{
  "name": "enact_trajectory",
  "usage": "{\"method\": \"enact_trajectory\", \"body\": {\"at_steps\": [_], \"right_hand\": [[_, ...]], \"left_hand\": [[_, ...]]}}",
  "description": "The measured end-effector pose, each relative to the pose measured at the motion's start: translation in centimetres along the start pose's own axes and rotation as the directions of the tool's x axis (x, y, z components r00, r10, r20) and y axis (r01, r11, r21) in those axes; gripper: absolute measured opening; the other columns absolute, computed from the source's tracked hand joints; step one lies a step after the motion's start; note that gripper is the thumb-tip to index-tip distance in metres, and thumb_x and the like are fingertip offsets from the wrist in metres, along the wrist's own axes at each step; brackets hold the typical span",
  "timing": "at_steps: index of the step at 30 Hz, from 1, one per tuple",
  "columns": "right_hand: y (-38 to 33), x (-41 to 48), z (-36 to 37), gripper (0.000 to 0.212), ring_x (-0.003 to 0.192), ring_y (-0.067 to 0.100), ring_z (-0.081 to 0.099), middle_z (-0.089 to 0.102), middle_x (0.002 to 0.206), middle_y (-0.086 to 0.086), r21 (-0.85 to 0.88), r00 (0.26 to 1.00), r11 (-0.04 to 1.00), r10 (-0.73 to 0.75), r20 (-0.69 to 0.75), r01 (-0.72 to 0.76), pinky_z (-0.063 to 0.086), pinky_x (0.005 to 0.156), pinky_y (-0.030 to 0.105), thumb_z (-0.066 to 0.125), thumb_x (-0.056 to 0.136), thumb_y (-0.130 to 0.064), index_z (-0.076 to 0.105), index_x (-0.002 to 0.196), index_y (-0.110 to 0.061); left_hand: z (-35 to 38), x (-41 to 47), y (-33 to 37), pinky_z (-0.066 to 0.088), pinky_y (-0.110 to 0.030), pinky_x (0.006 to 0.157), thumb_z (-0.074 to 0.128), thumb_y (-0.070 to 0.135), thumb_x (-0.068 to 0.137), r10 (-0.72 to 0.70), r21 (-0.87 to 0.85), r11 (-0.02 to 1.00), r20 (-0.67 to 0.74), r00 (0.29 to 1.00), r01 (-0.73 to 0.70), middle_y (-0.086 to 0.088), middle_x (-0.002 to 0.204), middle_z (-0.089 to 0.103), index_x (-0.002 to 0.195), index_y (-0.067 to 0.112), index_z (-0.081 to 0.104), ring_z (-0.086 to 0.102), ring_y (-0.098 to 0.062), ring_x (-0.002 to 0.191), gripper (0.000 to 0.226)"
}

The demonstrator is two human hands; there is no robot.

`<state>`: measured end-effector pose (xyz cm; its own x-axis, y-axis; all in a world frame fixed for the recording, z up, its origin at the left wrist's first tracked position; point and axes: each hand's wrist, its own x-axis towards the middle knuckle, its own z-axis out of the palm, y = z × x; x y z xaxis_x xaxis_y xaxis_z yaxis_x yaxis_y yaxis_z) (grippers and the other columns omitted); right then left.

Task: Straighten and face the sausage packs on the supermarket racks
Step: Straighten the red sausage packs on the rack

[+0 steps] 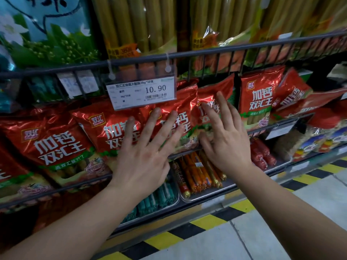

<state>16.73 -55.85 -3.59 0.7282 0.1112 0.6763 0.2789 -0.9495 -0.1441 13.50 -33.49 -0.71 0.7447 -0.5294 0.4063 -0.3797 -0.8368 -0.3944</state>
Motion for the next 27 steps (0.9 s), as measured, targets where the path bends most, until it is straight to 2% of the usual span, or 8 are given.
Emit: {"method": "enact_trajectory", "body": {"at_steps": [7, 10, 12, 15, 18, 22, 25, 27], "right_hand": [[0.2, 0.8, -0.4, 0.072, 0.139, 0.038, 0.037, 0.009, 0.166, -0.001, -0.137, 0.994, 0.987, 0.096, 0.044, -0.089, 0.048, 0.090, 0.053, 0.056, 0.091, -0.044, 0.025, 0.155, -0.033], [0.5, 1.2, -0.1, 0.076, 0.139, 0.037, 0.037, 0.006, 0.166, 0.001, -0.164, 0.973, 0.962, 0.227, 0.042, -0.218, 0.045, 0.094, 0.053, 0.059, 0.089, -0.044, 0.022, 0.154, -0.031], [0.7, 1.3, 0.2, 0.078, 0.139, 0.039, 0.036, 0.003, 0.166, 0.004, -0.175, 0.963, 0.951, 0.266, 0.041, -0.255, 0.042, 0.098, 0.055, 0.058, 0.089, -0.043, 0.019, 0.155, -0.029], [0.5, 1.3, 0.9, 0.083, 0.138, 0.042, 0.035, -0.001, 0.166, 0.008, -0.189, 0.963, 0.949, 0.266, 0.047, -0.253, 0.040, 0.099, 0.057, 0.056, 0.087, -0.044, 0.015, 0.156, -0.027], [0.5, 1.4, 1.1, 0.085, 0.137, 0.043, 0.037, -0.004, 0.166, 0.012, -0.195, 0.966, 0.952, 0.252, 0.058, -0.236, 0.038, 0.100, 0.057, 0.052, 0.085, -0.047, 0.012, 0.157, -0.025], [1.8, 1.4, 0.4, 0.092, 0.136, 0.043, 0.037, -0.011, 0.165, 0.012, -0.244, 0.976, 0.960, 0.173, 0.130, -0.138, 0.040, 0.097, 0.057, 0.042, 0.085, -0.064, 0.002, 0.158, -0.025], [2.7, 1.3, -0.2, 0.098, 0.137, 0.043, 0.037, -0.014, 0.165, 0.011, -0.241, 0.978, 0.968, 0.118, 0.170, -0.075, 0.042, 0.097, 0.055, 0.047, 0.084, -0.069, -0.004, 0.157, -0.028], [3.0, 1.2, -0.5, 0.102, 0.137, 0.043, 0.035, -0.012, 0.165, 0.010, -0.243, 0.981, 0.968, 0.104, 0.167, -0.061, 0.041, 0.097, 0.054, 0.052, 0.083, -0.068, -0.007, 0.157, -0.031]], "left_hand": [[-0.8, 1.2, 0.5, 0.014, -0.071, 0.106, 0.055, 0.040, 0.087, -0.031, -0.042, 0.999, 0.037, 0.999, 0.032, -0.003, 0.165, -0.002, 0.156, 0.024, 0.017, 0.004, -0.029, 0.151, 0.081], [-1.0, 1.5, 0.2, 0.013, -0.069, 0.104, 0.058, 0.038, 0.085, -0.028, -0.062, 0.998, 0.045, 0.999, 0.031, -0.003, 0.165, -0.001, 0.156, 0.025, 0.018, 0.009, -0.029, 0.149, 0.083], [-1.0, 1.7, 0.4, 0.009, -0.069, 0.104, 0.059, 0.039, 0.085, -0.026, -0.058, 0.998, 0.064, 0.998, 0.030, -0.004, 0.165, -0.004, 0.156, 0.025, 0.016, 0.009, -0.033, 0.149, 0.085], [-1.0, 1.9, 0.6, -0.004, -0.072, 0.106, 0.054, 0.042, 0.088, -0.045, -0.030, 0.998, 0.067, 0.997, 0.047, -0.005, 0.164, -0.014, 0.156, 0.027, 0.003, -0.002, -0.037, 0.149, 0.087], [-0.9, 2.1, 0.4, -0.010, -0.072, 0.106, 0.054, 0.042, 0.088, -0.045, -0.010, 0.999, 0.061, 0.997, 0.046, -0.005, 0.163, -0.017, 0.156, 0.028, -0.001, -0.004, -0.039, 0.149, 0.088], [-0.7, 2.7, 0.7, -0.010, -0.072, 0.108, 0.053, 0.042, 0.089, -0.051, -0.023, 0.998, 0.048, 0.998, 0.052, -0.003, 0.163, -0.019, 0.155, 0.031, -0.004, -0.005, -0.038, 0.149, 0.088], [-0.6, 2.8, 1.1, -0.012, -0.072, 0.108, 0.045, 0.048, 0.092, -0.062, -0.008, 0.998, 0.034, 0.997, 0.063, -0.001, 0.160, -0.027, 0.154, 0.032, -0.013, -0.012, -0.034, 0.149, 0.087], [-0.8, 2.7, 1.5, -0.012, -0.072, 0.108, 0.040, 0.052, 0.092, -0.070, 0.009, 0.998, 0.022, 0.997, 0.070, -0.002, 0.160, -0.026, 0.154, 0.031, -0.013, -0.015, -0.033, 0.149, 0.084]]}}
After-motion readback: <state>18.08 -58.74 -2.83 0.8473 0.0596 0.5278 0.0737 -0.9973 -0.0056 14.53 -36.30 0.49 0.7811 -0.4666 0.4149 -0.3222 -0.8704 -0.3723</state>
